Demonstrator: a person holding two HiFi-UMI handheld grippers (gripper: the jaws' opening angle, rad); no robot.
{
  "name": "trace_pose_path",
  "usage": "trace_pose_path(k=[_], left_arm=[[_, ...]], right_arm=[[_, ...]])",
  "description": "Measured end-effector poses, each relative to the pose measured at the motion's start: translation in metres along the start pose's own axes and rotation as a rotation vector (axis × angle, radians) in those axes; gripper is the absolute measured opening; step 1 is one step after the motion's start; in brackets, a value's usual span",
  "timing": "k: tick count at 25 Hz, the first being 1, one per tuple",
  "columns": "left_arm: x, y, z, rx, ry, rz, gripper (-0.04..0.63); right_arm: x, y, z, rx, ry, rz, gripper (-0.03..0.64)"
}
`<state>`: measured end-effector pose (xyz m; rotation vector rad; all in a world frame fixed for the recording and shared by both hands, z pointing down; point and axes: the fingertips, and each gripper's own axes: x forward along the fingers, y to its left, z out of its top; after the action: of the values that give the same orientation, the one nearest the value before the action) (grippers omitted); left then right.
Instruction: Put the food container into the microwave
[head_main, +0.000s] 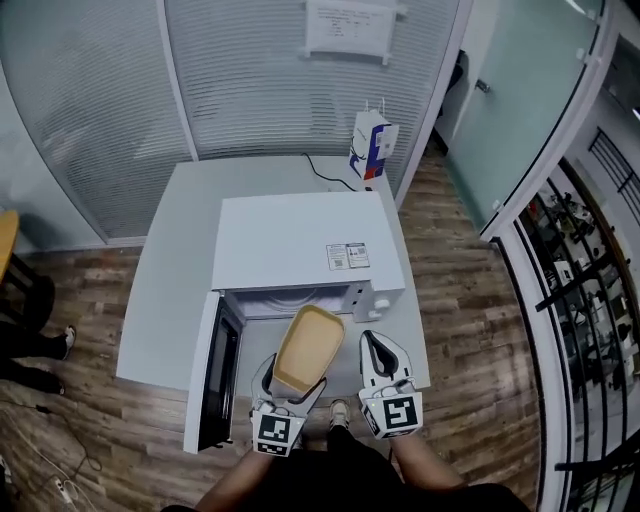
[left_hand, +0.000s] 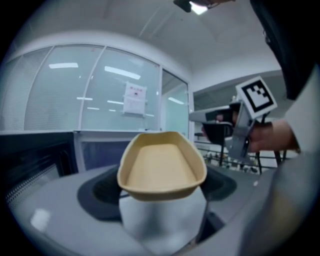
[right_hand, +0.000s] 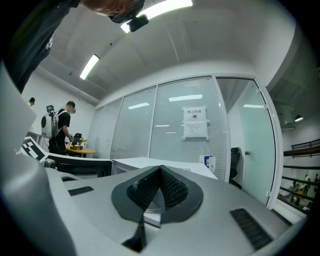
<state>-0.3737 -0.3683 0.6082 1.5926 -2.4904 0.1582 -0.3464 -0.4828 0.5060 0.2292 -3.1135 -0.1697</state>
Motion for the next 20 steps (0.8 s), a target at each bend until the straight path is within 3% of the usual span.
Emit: trace_pose_path(k=[10,20], left_arm=[[0.025,0.033,-0.037,-0.047,0.06,0.165,0.472],[0.068,0.066,-0.07,-0.064,0.122,0.239,0.472]], right_arm=[[0.039,0.012,-0.061,0.051,0.098,0.129,-0.002],[0.072,0.01,-0.102,0.031,0.161,0.211,-0.002]])
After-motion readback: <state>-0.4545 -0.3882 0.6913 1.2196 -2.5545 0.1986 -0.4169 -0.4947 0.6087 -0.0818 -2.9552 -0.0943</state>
